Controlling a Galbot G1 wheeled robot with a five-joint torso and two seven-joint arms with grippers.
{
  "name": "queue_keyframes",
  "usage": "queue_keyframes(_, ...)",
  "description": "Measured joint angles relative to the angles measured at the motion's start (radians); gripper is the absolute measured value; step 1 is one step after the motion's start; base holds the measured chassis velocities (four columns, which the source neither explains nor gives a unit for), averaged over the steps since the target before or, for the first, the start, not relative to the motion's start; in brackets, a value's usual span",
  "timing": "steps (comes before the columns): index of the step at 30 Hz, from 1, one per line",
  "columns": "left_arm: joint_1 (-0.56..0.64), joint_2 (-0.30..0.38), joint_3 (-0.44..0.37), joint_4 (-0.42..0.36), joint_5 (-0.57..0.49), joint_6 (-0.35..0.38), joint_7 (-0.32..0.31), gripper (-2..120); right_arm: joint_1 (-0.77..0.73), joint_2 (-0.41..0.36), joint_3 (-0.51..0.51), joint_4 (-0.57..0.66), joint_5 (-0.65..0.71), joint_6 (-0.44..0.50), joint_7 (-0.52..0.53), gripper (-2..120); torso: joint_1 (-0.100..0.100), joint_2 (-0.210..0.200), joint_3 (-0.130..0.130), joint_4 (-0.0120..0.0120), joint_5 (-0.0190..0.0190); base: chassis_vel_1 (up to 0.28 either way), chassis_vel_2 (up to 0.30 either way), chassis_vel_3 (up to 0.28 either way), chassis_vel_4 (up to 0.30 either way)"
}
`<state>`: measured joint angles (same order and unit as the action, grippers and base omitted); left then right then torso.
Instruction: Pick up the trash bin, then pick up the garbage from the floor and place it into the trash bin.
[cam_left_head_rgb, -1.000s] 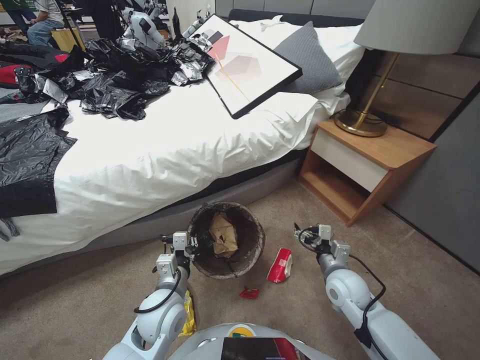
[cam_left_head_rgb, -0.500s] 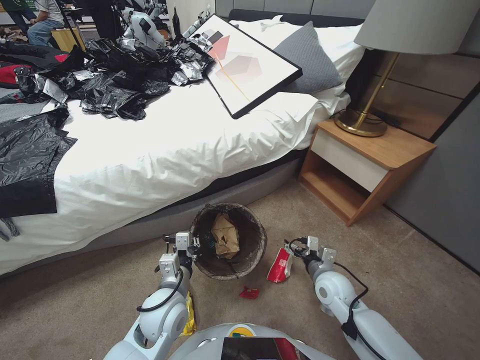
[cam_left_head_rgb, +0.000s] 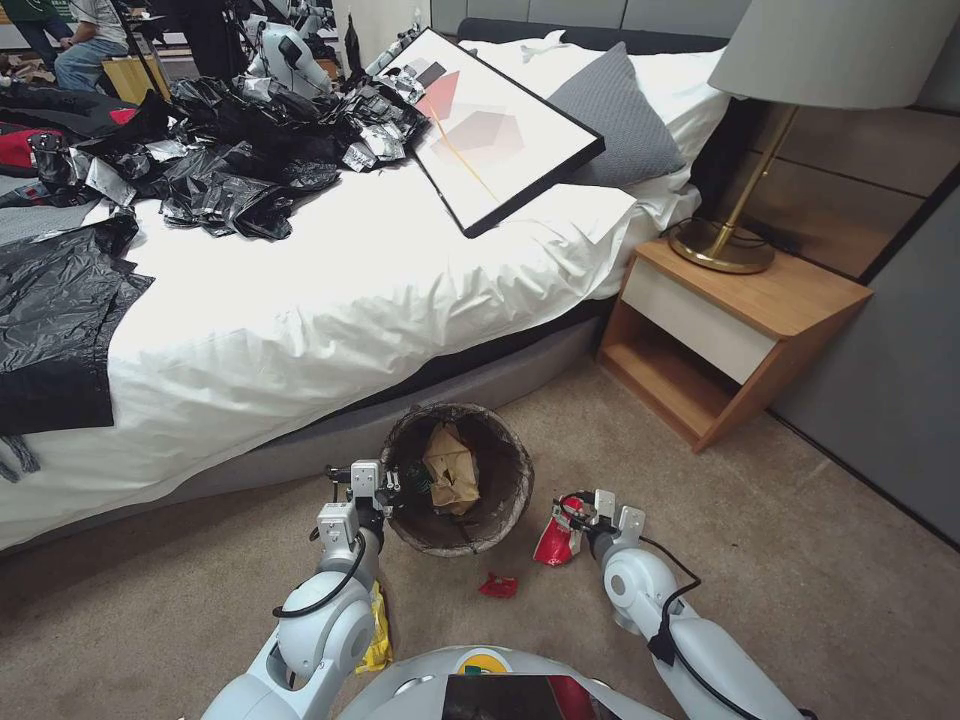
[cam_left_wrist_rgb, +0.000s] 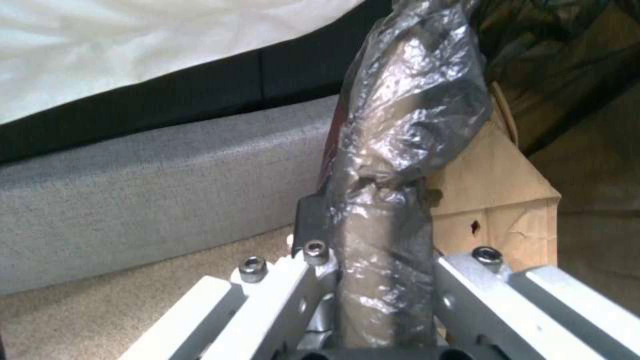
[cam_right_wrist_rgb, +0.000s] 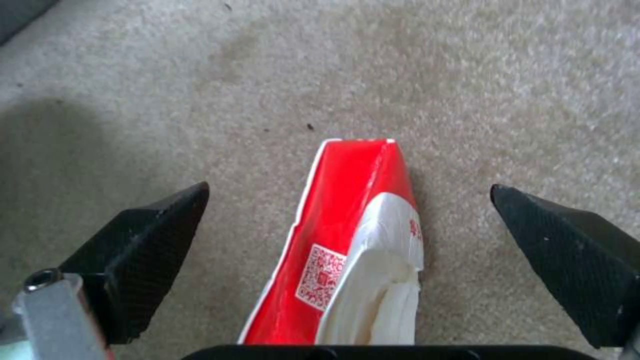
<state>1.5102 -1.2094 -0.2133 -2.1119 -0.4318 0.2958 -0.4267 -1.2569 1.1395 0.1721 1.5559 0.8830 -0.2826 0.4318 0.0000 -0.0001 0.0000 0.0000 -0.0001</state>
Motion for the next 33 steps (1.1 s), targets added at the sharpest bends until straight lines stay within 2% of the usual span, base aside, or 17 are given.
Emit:
queue_keyframes(15, -0.019, 0.003, 0.009, 0.015, -0.012, 0.002, -0.001, 3, 0.062, 0.045, -0.013, -0.087, 0.023, -0.013, 0.005, 100, 0.000, 0.000, 0.000, 0.0000, 0.0001, 0.000, 0.000, 0.000, 0.000)
queue_keyframes(23, -0.019, 0.002, 0.008, 0.017, -0.013, 0.002, -0.001, 3, 0.070, 0.059, -0.024, -0.104, 0.014, -0.014, 0.009, 84, 0.000, 0.000, 0.000, 0.0001, 0.0001, 0.000, 0.000, 0.000, 0.000)
queue_keyframes(25, -0.019, 0.002, 0.007, 0.017, -0.013, 0.002, -0.002, 3, 0.068, 0.059, -0.024, -0.103, 0.014, -0.015, 0.013, 83, 0.000, 0.000, 0.000, 0.0001, 0.0001, 0.000, 0.000, 0.000, 0.000)
queue_keyframes(29, -0.019, -0.002, 0.008, 0.017, -0.012, 0.002, -0.002, 3, 0.042, 0.042, -0.025, -0.079, 0.016, -0.032, 0.044, 73, 0.000, 0.000, 0.000, 0.0000, 0.0001, 0.000, 0.000, 0.000, 0.000)
queue_keyframes(33, -0.020, -0.005, 0.013, 0.018, -0.011, 0.002, -0.003, 3, 0.026, 0.033, -0.022, -0.067, 0.021, -0.042, 0.060, 70, 0.000, 0.000, 0.000, -0.0002, 0.0001, 0.000, 0.000, 0.000, 0.000)
